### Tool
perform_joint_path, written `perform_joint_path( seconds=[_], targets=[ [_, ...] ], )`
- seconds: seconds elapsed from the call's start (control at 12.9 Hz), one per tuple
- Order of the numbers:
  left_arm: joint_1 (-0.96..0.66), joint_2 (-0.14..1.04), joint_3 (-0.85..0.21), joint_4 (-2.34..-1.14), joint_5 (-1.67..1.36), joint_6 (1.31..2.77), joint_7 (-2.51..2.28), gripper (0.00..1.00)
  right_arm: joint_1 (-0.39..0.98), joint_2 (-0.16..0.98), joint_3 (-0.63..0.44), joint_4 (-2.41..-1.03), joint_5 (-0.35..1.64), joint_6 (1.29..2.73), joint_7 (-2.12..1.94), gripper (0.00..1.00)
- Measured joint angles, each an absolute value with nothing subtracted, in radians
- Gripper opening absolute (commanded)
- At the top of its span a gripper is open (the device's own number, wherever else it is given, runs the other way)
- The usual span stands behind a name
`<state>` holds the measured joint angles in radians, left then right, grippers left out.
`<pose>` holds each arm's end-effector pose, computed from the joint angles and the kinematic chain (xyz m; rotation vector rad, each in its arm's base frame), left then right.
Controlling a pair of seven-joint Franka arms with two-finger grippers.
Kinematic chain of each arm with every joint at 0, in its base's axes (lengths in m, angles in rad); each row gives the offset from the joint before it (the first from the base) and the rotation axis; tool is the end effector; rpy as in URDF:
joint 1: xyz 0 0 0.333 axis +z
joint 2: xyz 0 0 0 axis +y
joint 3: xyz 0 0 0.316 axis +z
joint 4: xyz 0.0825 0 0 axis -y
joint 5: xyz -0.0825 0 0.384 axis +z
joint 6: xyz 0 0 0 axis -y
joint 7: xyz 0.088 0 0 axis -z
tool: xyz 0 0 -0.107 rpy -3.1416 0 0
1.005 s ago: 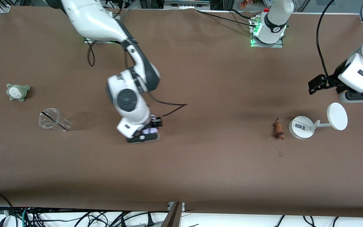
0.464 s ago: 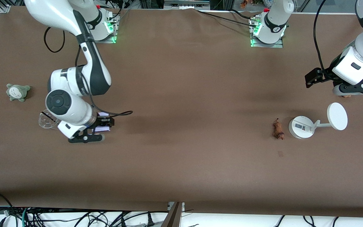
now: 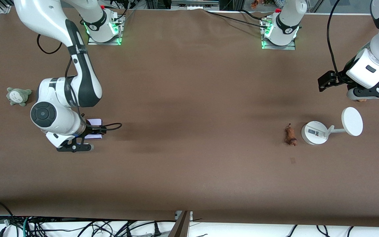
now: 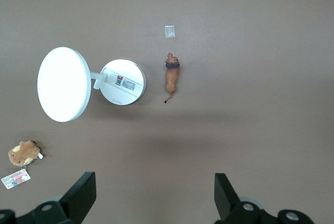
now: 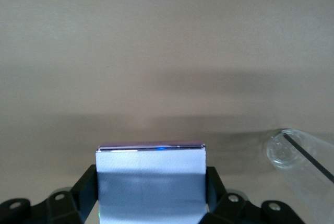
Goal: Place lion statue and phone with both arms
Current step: 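Carry the phone toward the cup while the left gripper withdraws, then lower the phone beside the clear cup with the right gripper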
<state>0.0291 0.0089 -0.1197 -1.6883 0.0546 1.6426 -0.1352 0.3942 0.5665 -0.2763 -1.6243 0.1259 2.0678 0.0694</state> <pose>0.5569 -0.0448 0.5702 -3.0810 -0.0604 0.0743 0.6662 0.1079 0.2939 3.0875 0.0255 -0.1471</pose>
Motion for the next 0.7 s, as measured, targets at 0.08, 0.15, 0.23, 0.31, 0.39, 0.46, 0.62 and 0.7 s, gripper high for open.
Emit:
perform_joint_path(
  seconds=[0.08,0.15,0.23,0.31,0.39,0.46,0.62,0.7],
  targets=[
    [0.028,0.009,-0.12,-1.688,0.055,1.643,-0.135,1.0,0.387,0.583,-0.276,-1.625,0.147,2.08,0.062,0.0],
    [0.027,0.009,-0.12,-1.688,0.055,1.643,-0.135,1.0,0.383,0.599,-0.276,-1.625,0.16,2.095,0.057,0.0],
    [0.027,0.009,-0.12,-1.688,0.055,1.643,-0.135,1.0,0.382,0.618,-0.276,-1.626,0.164,2.115,0.056,0.0],
    [0.027,0.009,-0.12,-1.688,0.055,1.643,-0.135,1.0,0.382,0.634,-0.275,-1.626,0.165,2.134,0.056,0.0],
    [0.027,0.009,-0.12,-1.688,0.055,1.643,-0.135,1.0,0.382,0.65,-0.274,-1.626,0.165,2.155,0.056,0.0],
    [0.027,0.009,-0.12,-1.688,0.055,1.643,-0.135,1.0,0.381,0.664,-0.274,-1.626,0.165,2.172,0.056,0.0],
    [0.026,0.009,-0.12,-1.688,0.055,1.643,-0.135,1.0,0.379,0.685,-0.275,-1.626,0.166,2.192,0.056,0.0],
    [0.026,0.009,-0.12,-1.688,0.055,1.643,-0.135,1.0,0.376,0.692,-0.275,-1.627,0.166,2.201,0.056,0.0]
  ],
)
